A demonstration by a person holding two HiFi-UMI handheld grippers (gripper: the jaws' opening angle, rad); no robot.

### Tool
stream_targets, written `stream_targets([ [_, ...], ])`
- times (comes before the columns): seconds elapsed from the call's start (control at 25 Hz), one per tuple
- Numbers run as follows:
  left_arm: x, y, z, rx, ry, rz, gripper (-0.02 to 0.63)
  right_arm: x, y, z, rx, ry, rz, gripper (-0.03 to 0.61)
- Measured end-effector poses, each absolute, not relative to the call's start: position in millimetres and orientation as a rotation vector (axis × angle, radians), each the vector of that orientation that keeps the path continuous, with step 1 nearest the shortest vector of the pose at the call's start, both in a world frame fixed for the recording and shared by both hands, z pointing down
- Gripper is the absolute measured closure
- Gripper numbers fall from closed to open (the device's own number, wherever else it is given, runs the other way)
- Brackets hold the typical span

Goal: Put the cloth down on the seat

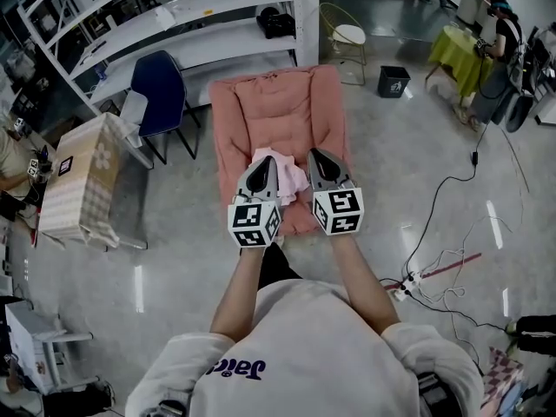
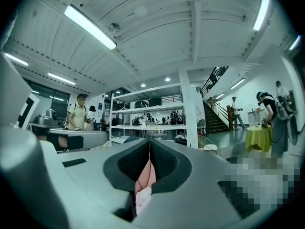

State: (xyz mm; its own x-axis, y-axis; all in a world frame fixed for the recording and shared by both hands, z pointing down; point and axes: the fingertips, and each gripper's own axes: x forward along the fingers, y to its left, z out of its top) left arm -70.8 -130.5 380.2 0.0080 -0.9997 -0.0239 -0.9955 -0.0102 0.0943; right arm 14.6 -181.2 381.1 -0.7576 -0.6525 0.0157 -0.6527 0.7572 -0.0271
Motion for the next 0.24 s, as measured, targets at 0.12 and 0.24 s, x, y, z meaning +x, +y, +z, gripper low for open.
stream_targets([
  [0.12, -74, -137, 389, 2.182, -2.167, -0.100, 0.601, 12, -190, 387, 1.100, -2.933, 0.075, 0.558],
  [0.24, -86, -144, 398, 2.158, -2.158, -0.083, 0.601, 3, -200, 393, 1.101, -2.926, 0.094, 0.558],
])
